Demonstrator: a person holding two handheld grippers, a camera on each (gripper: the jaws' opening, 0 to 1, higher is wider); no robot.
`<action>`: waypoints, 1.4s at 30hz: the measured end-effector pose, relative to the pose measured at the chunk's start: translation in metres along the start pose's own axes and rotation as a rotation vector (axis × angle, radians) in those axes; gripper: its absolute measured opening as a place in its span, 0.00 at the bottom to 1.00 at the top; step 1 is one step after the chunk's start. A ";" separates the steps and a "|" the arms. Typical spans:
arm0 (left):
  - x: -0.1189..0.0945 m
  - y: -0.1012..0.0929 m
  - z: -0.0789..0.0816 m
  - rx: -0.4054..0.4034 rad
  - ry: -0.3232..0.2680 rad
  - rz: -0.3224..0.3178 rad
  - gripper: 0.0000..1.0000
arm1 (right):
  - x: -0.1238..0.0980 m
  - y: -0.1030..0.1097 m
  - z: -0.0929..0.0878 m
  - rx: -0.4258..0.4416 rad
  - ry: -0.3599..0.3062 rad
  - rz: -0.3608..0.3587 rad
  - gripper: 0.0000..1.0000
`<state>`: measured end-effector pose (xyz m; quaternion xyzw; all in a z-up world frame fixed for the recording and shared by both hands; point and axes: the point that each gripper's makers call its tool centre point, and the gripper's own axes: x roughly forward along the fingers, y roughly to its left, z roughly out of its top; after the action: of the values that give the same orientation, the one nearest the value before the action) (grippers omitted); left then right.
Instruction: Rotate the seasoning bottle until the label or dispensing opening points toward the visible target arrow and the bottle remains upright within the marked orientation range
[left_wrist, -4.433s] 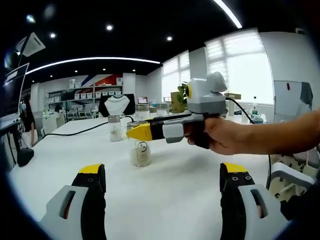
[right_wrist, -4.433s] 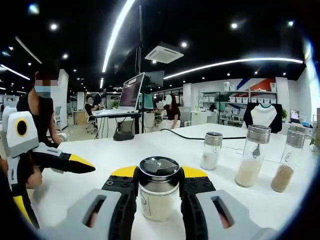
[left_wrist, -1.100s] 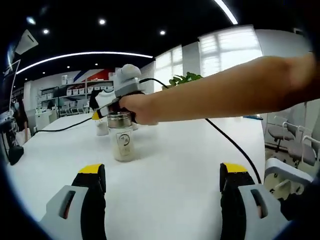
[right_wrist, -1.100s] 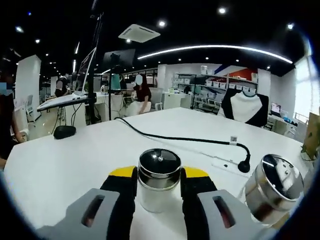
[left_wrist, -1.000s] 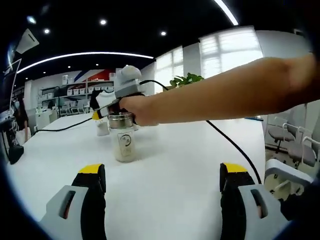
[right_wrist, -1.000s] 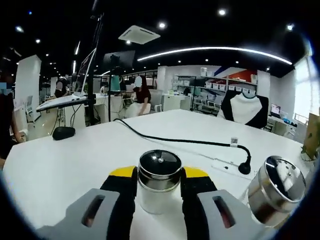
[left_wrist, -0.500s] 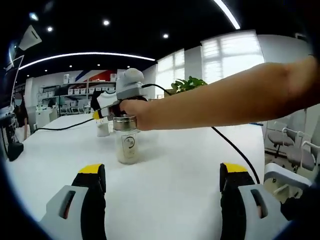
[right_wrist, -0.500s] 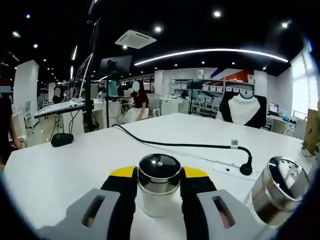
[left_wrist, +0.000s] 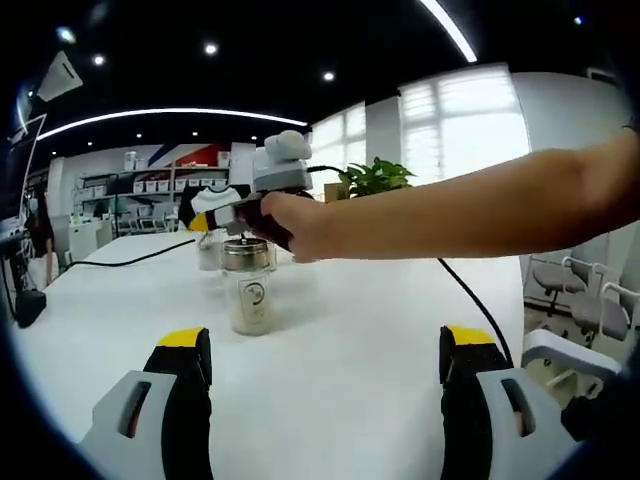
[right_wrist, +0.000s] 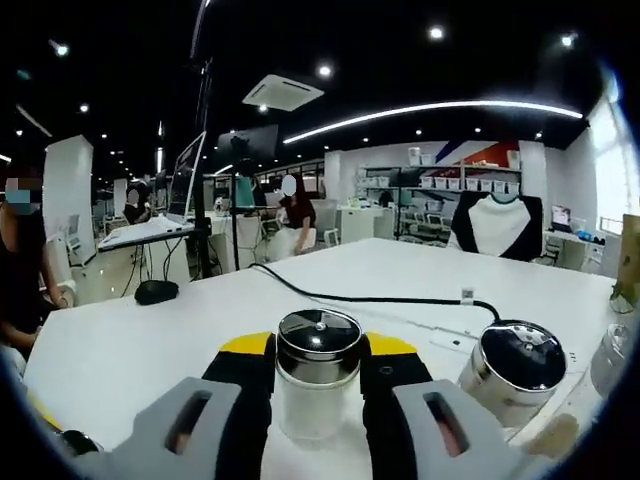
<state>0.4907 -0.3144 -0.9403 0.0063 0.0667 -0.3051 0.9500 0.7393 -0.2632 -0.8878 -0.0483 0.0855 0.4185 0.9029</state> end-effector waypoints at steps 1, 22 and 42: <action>0.000 0.000 0.000 0.000 0.000 0.000 1.00 | -0.002 0.002 0.001 -0.002 -0.001 0.002 0.30; -0.005 -0.013 0.010 0.039 0.013 -0.005 0.92 | -0.100 0.031 0.011 -0.117 -0.029 0.064 0.30; 0.001 -0.050 0.017 0.017 -0.051 -0.134 0.71 | -0.186 0.087 -0.011 -0.018 -0.061 0.120 0.30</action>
<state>0.4644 -0.3564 -0.9223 0.0020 0.0400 -0.3686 0.9287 0.5536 -0.3480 -0.8636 -0.0383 0.0569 0.4741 0.8778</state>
